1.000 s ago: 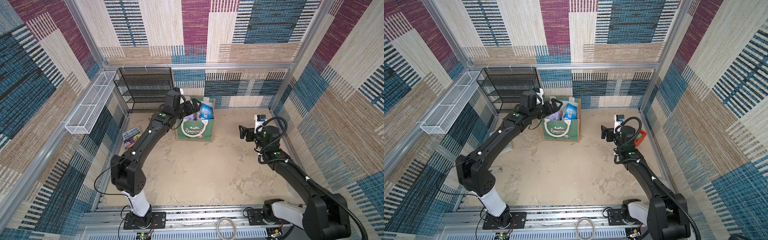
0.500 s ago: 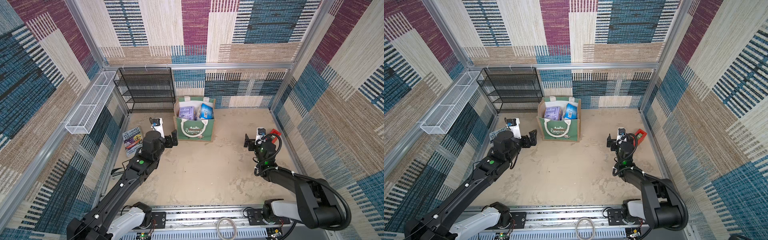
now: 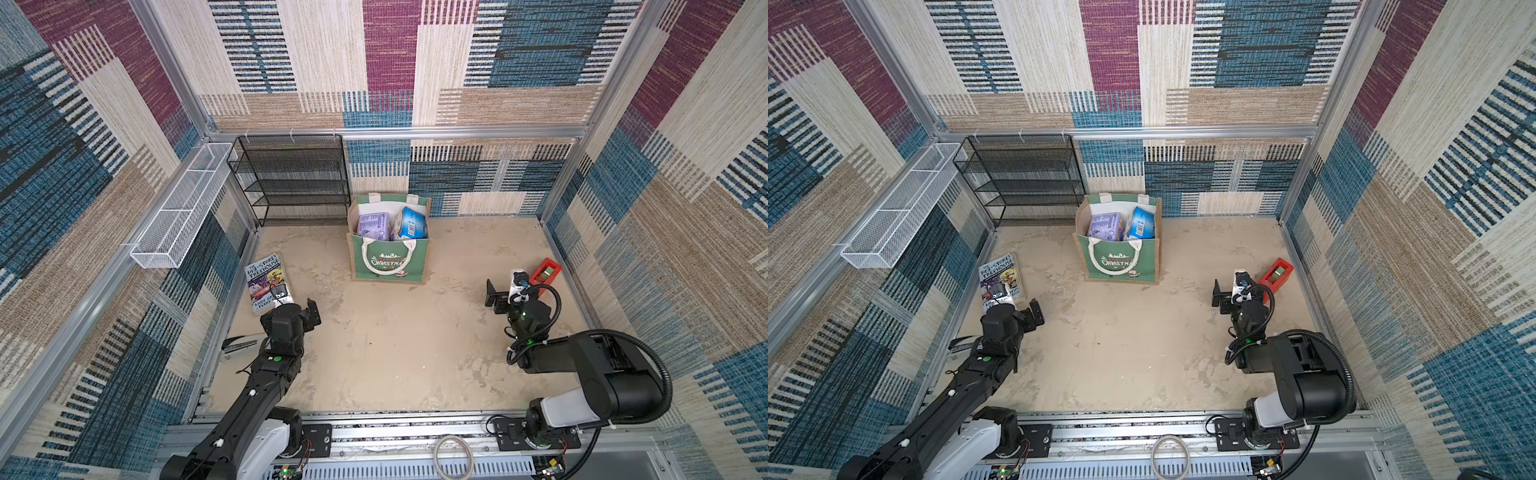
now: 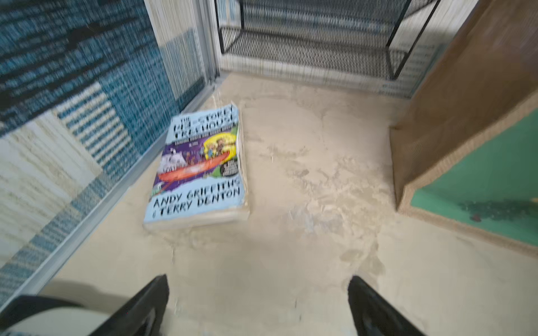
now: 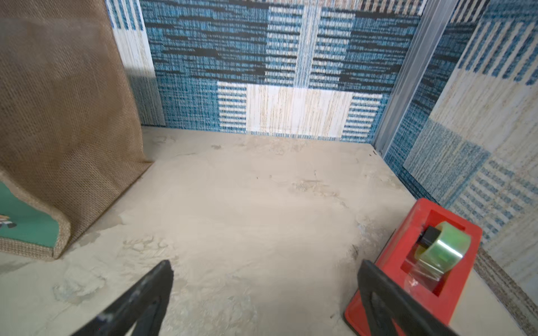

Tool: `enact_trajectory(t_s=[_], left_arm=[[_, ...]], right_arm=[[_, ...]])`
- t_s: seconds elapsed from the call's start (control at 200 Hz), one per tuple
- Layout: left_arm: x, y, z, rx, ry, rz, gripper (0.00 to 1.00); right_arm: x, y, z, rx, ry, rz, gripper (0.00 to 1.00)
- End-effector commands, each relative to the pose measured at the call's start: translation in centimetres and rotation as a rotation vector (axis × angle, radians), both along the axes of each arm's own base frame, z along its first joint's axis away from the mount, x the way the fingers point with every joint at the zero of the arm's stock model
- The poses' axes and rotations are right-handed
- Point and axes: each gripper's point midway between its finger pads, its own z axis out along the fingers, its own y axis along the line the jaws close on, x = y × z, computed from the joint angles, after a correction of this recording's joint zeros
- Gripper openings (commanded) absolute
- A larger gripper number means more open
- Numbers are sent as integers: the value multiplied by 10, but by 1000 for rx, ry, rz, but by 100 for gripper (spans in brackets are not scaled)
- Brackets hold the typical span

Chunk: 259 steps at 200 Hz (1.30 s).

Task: Put tissues into the canvas bag
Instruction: Reset both arms

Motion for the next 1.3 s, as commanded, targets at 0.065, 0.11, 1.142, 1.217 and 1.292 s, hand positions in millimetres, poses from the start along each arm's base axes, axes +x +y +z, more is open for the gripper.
enact_trajectory(t_s=[0.065,0.11,1.142,1.217,1.292], left_arm=[[23,13,9,107,-120,16,100],[31,10,1,144,-107,-11,100],[85,-16,-43,106,-28,-236,99],[85,-16,-43,106,-30,-237,99],[85,-16,-43,106,-29,-236,99]], right_arm=[[0,-2,12,42,-68,10,99],[3,-1,12,41,-74,16,99],[4,-3,10,50,-59,21,99],[4,-2,10,50,-58,21,99],[4,-3,10,50,-60,21,99]])
